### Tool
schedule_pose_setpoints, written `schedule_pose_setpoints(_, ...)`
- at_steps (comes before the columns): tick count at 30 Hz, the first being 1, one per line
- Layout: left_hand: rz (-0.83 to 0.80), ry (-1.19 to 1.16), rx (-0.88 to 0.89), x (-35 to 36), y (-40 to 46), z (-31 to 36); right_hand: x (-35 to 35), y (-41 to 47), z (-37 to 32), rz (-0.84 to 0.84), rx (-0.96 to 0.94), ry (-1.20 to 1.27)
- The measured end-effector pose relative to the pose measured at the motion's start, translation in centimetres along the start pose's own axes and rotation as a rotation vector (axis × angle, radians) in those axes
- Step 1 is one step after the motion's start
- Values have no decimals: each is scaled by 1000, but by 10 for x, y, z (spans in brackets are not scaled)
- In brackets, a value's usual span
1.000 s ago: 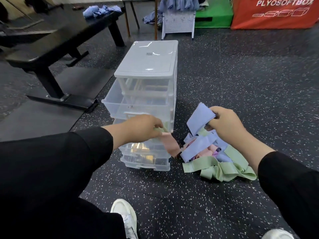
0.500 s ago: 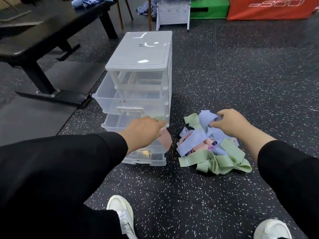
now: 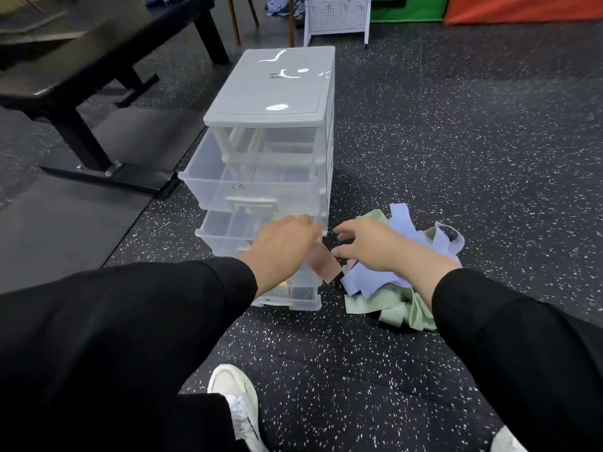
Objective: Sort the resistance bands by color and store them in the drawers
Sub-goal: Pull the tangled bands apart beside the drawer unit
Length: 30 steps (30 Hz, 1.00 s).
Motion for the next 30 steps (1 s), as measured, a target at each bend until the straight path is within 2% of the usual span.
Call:
schedule_pose_setpoints(6,83,-176,-63,11,-7,-16,23,18,-10,2,-77,-37)
schedule_pose_setpoints(10,122,-313,-98,9,-11,-20,19,21,-9,100,-65,18)
schedule_pose_setpoints(14,184,-429,-113,-4,-15,-22,13,18,-21,189,-161,31)
schedule_pose_setpoints(20,241,-472,-200,-28,-24,-29,-1,7,-34,342,-345,154)
schedule_pose_setpoints(23,234,-531,-196,-34,-30,-29,-12,-3,-42,401,-361,312)
schedule_pose_setpoints(27,281,-583,-158,-48,-34,-25,-37,-14,-51,531,-370,524)
schedule_pose_setpoints(30,338,-661,-204,-60,-33,-35,-69,-25,-54,757,-359,595)
Point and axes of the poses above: each hand's wrist, its own y-axis towards the middle knuckle, its own x-axis out of the palm, z = x × y, the point moved 4 cm from there along y, towards the middle knuckle, and after that the axes turned 6 degrees about -x, right-handed, at the moved point
